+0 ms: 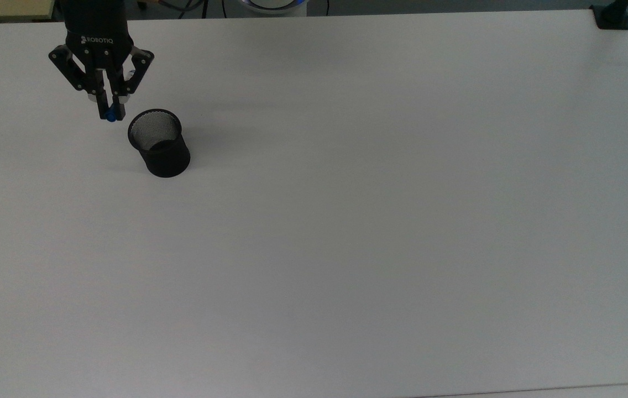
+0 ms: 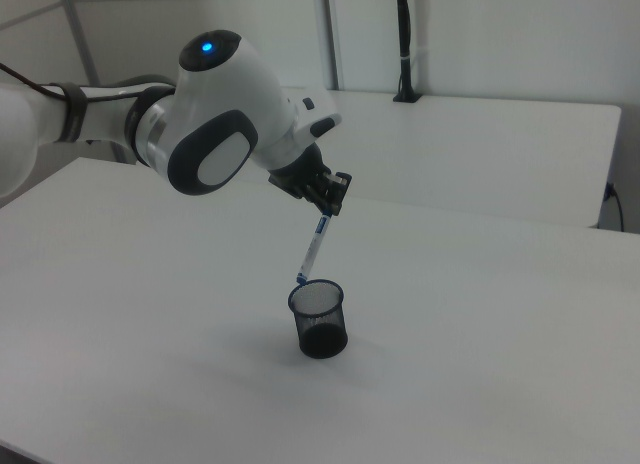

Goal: Insert the marker
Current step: 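Carry the marker over the black mesh pen cup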

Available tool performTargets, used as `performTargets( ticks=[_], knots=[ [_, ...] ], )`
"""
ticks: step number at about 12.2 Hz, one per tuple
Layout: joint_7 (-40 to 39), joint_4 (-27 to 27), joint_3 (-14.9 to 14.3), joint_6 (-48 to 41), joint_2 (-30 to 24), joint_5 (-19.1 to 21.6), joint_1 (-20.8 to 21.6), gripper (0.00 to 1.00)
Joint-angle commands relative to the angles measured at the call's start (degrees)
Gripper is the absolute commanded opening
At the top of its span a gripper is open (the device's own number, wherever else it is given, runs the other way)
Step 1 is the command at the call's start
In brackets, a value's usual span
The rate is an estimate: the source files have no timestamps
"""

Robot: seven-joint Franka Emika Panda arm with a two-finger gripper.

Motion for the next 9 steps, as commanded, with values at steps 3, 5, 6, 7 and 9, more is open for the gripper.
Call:
performTargets(
  ticks=[3,5,6,7,9],
  knots=[
    [-9.29,-5.10,0.49,10.79,-0.13,10.18,1.30,0.00],
    [-9.82,-6.08,0.66,14.77,1.36,11.16,2.19,0.00],
    [-9.82,-6.61,0.93,15.65,1.98,11.25,2.71,0.00],
    [-9.91,-6.96,1.02,17.31,2.77,11.25,2.89,0.00],
    [-9.91,-7.75,1.10,20.83,4.62,11.25,3.41,0.00]
  ],
)
